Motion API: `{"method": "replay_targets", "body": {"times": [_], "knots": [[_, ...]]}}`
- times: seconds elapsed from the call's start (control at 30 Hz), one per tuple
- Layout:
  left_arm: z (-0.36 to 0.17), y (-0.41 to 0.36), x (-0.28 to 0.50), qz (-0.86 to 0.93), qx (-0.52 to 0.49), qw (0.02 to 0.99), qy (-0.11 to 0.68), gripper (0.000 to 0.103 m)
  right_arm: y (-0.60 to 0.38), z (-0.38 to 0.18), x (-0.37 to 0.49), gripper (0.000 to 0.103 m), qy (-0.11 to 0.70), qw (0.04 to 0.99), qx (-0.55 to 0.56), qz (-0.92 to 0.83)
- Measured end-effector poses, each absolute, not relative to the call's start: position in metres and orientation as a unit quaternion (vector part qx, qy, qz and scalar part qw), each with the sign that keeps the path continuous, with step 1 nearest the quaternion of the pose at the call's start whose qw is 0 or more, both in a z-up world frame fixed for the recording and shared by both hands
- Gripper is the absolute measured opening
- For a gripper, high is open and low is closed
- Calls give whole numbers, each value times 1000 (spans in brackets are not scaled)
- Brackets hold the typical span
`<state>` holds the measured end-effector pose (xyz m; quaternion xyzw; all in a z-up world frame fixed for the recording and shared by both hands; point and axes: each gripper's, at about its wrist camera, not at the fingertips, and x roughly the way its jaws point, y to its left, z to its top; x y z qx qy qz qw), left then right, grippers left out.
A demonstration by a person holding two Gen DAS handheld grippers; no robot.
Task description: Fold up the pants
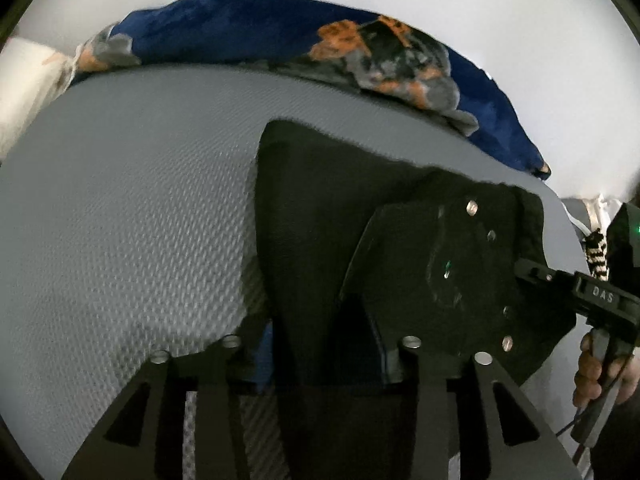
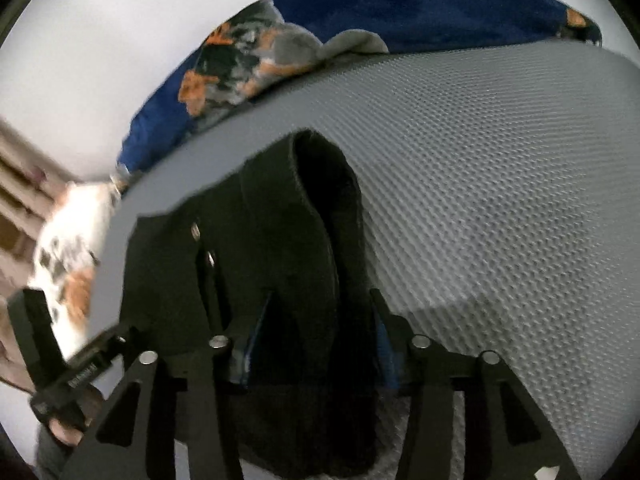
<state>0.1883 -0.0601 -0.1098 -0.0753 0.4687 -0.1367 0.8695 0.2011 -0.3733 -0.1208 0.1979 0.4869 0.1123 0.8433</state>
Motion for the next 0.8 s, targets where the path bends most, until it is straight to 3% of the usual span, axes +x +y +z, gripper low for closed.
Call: {"method": "replay_targets", "body": {"times": [0.2,0.8], "knots": [[-119,-52,149,-102,-75,878,462,57,-377,-117,168,51,478,854,180,101],[-82,-74,23,19,10,910,414,57,-328,-62,38,52,417,904,60,68]]}}
